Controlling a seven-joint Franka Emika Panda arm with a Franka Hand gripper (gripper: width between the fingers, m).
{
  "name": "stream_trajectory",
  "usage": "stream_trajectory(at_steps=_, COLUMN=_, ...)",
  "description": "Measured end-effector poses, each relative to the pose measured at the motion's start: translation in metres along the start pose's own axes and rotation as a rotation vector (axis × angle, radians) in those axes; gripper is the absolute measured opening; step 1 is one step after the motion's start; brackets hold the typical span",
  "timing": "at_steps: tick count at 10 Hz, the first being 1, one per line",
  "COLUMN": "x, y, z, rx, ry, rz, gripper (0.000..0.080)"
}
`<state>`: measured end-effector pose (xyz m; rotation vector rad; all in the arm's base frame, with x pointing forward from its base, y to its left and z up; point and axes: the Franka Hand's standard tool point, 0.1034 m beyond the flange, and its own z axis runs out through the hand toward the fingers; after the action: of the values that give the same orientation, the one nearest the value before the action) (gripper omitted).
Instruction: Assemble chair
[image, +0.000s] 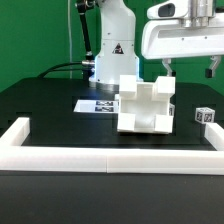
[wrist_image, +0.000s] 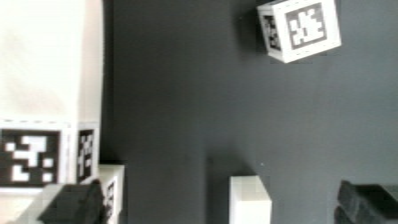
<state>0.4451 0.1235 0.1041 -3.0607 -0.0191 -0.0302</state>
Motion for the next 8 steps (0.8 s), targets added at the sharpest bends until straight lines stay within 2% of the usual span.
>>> stream_trajectory(at_steps=8, x=0.02, y=0.025, z=0.006, rx=-0.01, ry=0.002, rz=-0.02, gripper=0.0649)
